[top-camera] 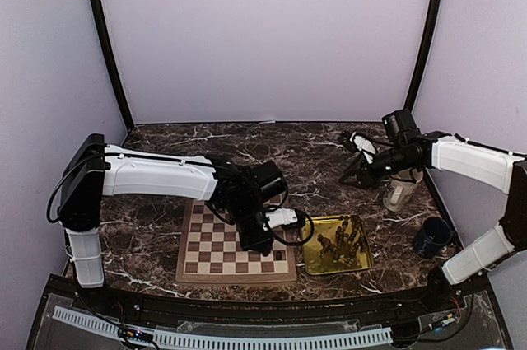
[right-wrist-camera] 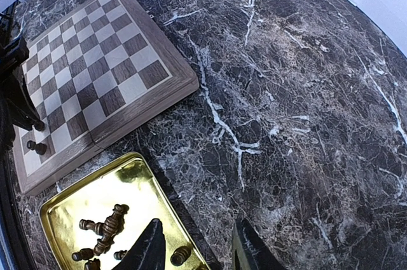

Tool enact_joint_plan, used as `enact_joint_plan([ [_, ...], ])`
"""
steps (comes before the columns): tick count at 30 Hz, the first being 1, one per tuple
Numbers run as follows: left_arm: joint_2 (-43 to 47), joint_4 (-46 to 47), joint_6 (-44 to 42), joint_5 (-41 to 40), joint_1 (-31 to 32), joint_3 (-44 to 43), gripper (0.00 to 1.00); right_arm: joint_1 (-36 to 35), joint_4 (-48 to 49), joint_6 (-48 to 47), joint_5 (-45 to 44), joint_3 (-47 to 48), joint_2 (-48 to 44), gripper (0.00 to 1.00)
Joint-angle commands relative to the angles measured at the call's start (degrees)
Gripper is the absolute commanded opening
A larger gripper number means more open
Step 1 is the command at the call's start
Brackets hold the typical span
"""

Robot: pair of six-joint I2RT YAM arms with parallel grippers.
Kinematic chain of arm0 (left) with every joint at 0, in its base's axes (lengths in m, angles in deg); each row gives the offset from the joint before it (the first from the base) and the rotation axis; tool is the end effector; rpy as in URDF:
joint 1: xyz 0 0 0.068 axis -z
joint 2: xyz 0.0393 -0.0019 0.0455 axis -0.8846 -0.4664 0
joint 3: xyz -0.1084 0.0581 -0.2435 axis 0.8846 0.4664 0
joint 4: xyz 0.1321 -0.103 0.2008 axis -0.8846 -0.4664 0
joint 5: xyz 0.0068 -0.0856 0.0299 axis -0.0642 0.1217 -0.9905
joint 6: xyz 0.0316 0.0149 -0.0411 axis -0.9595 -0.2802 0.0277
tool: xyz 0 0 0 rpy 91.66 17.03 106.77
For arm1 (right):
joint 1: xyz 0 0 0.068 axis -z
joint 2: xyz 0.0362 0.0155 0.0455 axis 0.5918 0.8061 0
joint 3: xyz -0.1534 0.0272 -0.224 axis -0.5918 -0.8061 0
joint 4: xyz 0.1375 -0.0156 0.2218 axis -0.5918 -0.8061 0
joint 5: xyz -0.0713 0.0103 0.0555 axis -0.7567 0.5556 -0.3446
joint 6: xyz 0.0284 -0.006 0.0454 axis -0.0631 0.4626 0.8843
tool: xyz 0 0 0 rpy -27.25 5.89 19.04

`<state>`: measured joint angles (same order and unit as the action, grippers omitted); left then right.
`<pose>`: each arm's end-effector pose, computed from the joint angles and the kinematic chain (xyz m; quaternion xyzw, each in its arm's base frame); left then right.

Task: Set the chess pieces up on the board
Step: Place the pawn on b7.

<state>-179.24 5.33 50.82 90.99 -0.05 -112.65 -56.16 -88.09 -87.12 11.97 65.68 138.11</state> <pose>0.1811 -0.3594 0.1963 0.6211 0.7552 -0.1716 0.1206 0.2652 0.1157 0.2458 -0.4437 0.7945 0.2357 0.3412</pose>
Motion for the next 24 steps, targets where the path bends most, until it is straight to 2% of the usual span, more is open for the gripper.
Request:
enact_joint_plan([
  [1, -0.32, 0.67, 0.4, 0.87, 0.25, 0.12, 0.12, -0.08, -0.33, -0.78, 1.23, 0.44, 1.32, 0.37],
  [9, -0.91, 0.12, 0.67, -0.11, 0.25, 0.37, 0.25, -0.15, -0.45, -0.79, 1.29, 0.56, 1.48, 0.37],
  [12, 0.06, 0.62, 1.34, -2.12, 0.25, 0.69, 0.33, -0.08, -0.54, -0.74, 1.44, 0.63, 1.51, 0.37],
  [18, 7.65, 2.93, 0.64, -5.58, 0.05, 1.33, 0.42, -0.15, -1.81, -0.62, 1.23, 1.89, 1.41, 0.38],
  [24, 16.16, 7.3, 2.53, -6.9, -4.55, 2.17, 0.48, -0.71, -11.23, -4.71, -0.47, 8.13, 1.34, 0.39],
])
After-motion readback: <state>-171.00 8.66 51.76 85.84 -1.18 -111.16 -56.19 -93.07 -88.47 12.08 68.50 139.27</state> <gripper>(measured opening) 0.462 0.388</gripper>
